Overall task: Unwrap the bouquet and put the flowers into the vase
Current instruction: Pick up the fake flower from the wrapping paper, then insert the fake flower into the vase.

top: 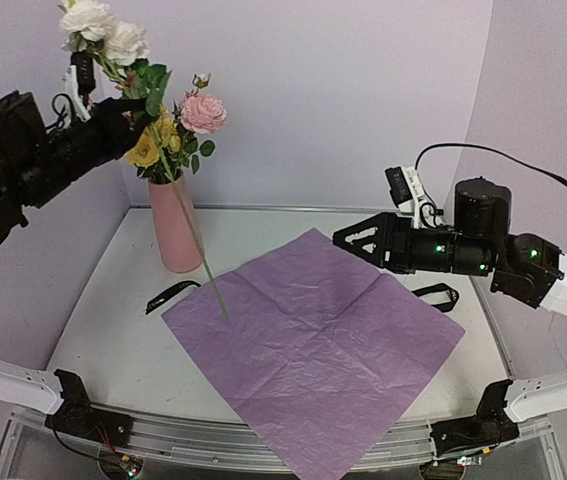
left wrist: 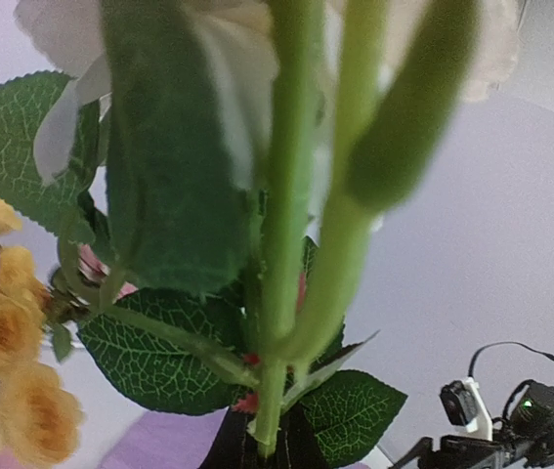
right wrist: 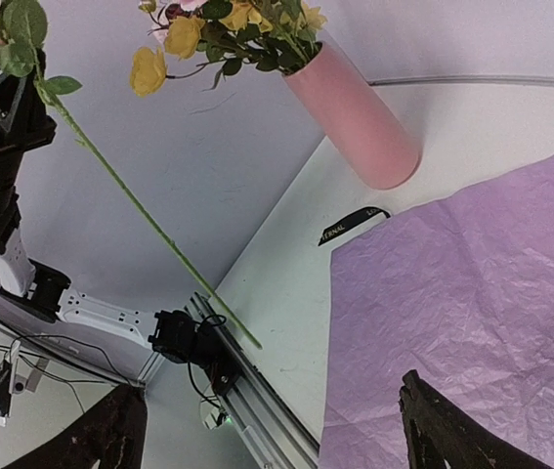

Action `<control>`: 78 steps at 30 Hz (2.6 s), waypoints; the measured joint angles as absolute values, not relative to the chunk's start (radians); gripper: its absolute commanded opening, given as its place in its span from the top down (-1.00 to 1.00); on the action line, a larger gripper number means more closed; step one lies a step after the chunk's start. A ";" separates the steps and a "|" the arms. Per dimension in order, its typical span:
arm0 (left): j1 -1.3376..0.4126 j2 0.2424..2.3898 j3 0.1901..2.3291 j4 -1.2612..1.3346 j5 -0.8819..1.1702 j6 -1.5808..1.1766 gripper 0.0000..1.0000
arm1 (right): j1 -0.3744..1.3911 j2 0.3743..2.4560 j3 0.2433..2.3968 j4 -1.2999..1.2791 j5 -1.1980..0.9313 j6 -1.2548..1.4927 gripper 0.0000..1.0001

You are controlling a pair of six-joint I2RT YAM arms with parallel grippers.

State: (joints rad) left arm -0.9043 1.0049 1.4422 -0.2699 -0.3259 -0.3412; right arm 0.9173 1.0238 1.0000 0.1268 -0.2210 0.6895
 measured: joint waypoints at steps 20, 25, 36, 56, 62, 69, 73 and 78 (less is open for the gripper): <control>-0.904 0.986 1.472 0.062 -0.595 0.485 1.00 | 0.917 1.100 1.026 0.126 -0.208 0.612 -0.81; -0.903 1.040 1.478 0.131 -0.614 0.595 1.00 | 0.917 1.137 1.065 0.126 -0.215 0.589 -0.81; -0.525 1.131 1.467 0.186 -0.469 0.428 1.00 | 0.917 1.259 1.164 0.127 -0.254 0.530 -0.81; -0.385 1.259 1.524 0.215 -0.215 0.025 1.00 | 0.917 1.317 1.198 0.126 -0.286 0.484 -0.81; -0.385 1.274 1.565 0.219 -0.197 0.032 1.00 | 0.917 1.319 1.201 0.126 -0.289 0.478 -0.81; -0.385 1.294 1.613 0.230 -0.182 0.073 1.00 | 0.917 1.319 1.209 0.126 -0.289 0.472 -0.81; -0.385 1.297 1.616 0.236 -0.176 0.081 1.00 | 0.917 1.319 1.209 0.126 -0.288 0.471 -0.81; -0.385 1.291 1.591 0.259 -0.175 0.079 1.00 | 0.917 1.317 1.209 0.126 -0.288 0.472 -0.81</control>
